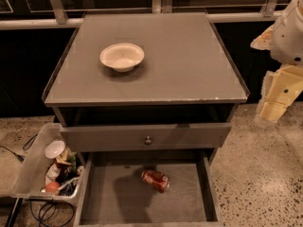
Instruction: Pick coke can from middle drawer and place on counter
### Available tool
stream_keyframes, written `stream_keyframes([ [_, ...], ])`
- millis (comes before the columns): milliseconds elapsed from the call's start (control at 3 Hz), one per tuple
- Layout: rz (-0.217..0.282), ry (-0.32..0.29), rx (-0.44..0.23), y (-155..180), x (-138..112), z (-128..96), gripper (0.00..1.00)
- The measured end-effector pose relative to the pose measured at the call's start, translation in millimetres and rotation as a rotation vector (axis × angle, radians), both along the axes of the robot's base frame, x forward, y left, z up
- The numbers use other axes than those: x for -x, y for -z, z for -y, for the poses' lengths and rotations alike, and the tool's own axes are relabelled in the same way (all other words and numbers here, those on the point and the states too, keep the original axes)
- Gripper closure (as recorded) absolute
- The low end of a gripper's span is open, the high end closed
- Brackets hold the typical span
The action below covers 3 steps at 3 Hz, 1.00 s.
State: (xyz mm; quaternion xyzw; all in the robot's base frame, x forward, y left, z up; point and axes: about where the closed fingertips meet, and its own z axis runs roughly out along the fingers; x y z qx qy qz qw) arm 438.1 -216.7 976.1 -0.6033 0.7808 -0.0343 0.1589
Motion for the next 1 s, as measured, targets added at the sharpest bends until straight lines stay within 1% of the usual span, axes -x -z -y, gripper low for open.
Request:
stream_keyframes([
  [333,0.000,0.000,0.000,0.0,0.0,0.0,0.00],
  [667,-0.002,-0.010,-0.034,19.8,-2.3,-3.7,0.00],
  [1000,-0.015,-0.047,-0.124,73.1,-1.3,-14.6,0.00],
])
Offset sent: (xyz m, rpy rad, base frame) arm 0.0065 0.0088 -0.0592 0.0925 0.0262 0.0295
